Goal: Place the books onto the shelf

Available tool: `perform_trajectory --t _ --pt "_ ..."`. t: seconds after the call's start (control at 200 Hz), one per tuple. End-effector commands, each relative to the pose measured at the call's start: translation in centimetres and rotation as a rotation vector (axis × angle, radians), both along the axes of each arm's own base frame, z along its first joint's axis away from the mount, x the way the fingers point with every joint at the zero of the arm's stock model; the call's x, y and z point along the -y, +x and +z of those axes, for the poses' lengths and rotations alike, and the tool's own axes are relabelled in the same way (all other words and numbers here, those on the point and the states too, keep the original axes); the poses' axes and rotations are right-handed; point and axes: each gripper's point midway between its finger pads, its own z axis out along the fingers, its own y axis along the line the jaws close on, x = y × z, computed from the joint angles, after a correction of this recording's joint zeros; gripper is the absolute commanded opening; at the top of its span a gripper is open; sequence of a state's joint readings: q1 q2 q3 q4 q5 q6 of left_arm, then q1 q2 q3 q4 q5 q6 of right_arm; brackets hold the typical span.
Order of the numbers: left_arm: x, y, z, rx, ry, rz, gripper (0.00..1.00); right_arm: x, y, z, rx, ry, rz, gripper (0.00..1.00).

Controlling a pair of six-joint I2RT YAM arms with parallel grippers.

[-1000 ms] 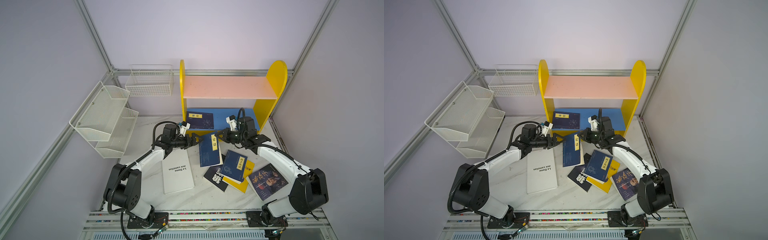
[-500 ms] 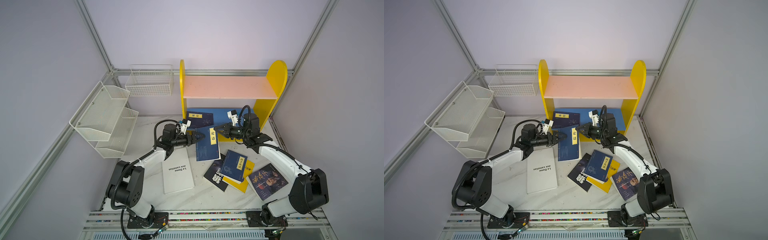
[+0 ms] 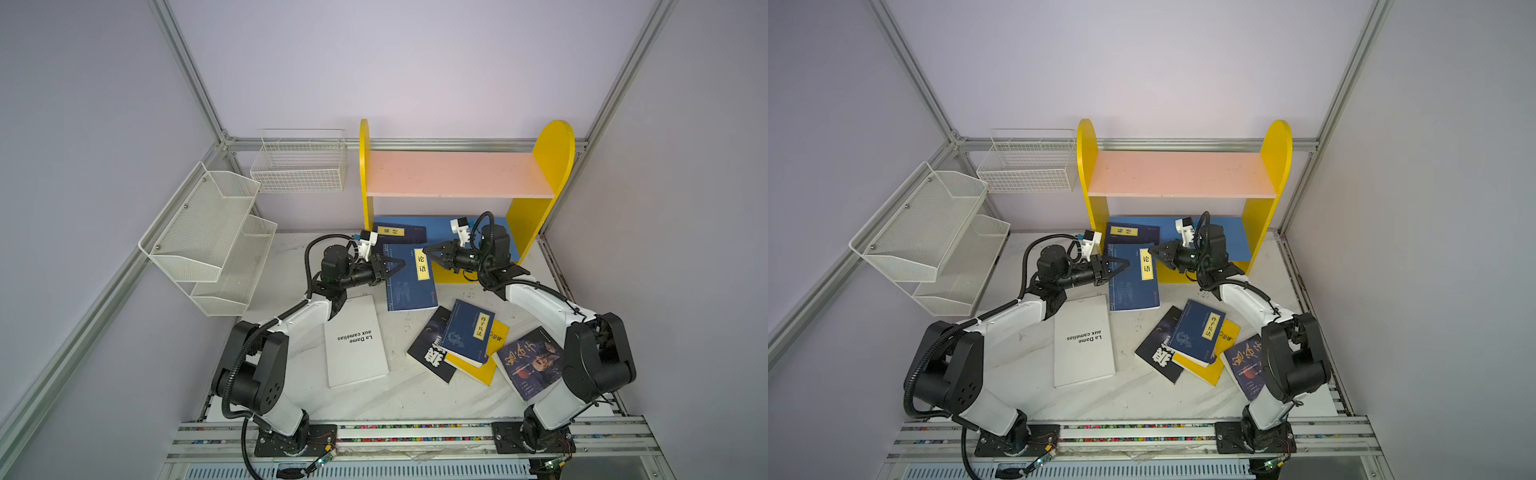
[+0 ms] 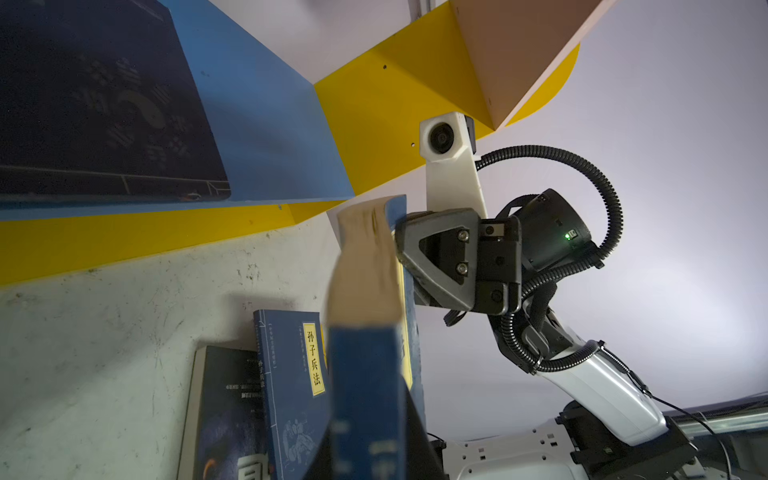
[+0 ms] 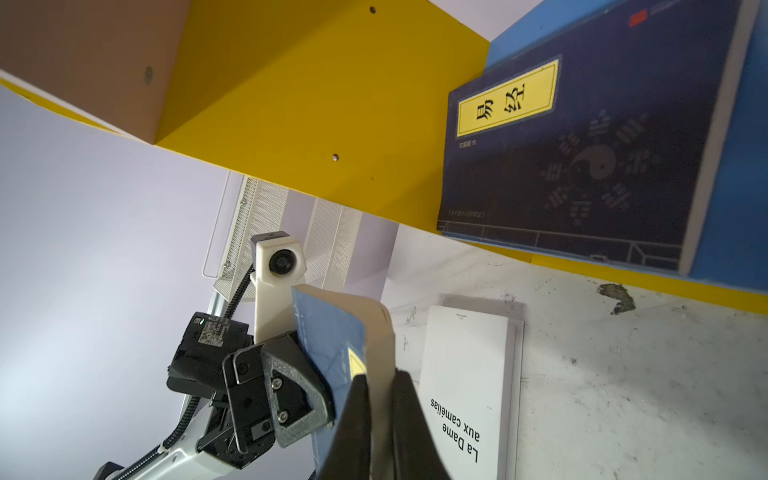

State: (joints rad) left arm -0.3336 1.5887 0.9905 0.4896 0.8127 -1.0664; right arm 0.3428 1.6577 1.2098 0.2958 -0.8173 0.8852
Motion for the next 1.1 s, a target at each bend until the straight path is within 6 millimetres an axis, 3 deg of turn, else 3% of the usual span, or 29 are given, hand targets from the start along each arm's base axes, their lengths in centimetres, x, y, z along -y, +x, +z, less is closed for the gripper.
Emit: perform_trajectory --t 0.0,0.1,0.25,0.545,0.745,0.85,0.97,1.095 --pt "-0.6 0.2 2.3 0.033 -0.007 0.071 0.02 0.3 2.1 2.6 0.057 0.045 -0.079 0.19" --pt "-2.1 1.6 3.1 0.022 -0.011 0.23 0.0 1.4 3.0 1.1 0.019 0.009 -0.175 0.5" --pt "-4.2 3.5 5.1 0.009 -0.072 0.414 0.0 2.7 3.1 0.3 -0.003 -0.004 -0.259 0.66" --pt "-6.0 6.2 9.3 0.041 -0.136 0.723 0.0 3.7 1.4 -1.6 -0.078 0.016 -0.299 0.75" --pt "-7.0 8.4 10.7 0.048 -0.195 0.862 0.01 2.9 -0.2 0.0 -0.078 0.128 -0.225 0.78" --pt "-6.3 9.9 11.3 0.03 -0.236 0.884 0.01 2.3 -0.6 1.3 -0.085 0.255 -0.177 0.79" --pt "-4.5 10.6 13.3 0.078 -0.245 0.884 0.01 1.6 -0.4 1.6 -0.09 0.255 -0.138 0.79" --pt "-3.4 10.8 13.6 0.092 -0.247 0.898 0.01 1.3 -0.4 3.3 -0.063 0.283 -0.108 0.79"
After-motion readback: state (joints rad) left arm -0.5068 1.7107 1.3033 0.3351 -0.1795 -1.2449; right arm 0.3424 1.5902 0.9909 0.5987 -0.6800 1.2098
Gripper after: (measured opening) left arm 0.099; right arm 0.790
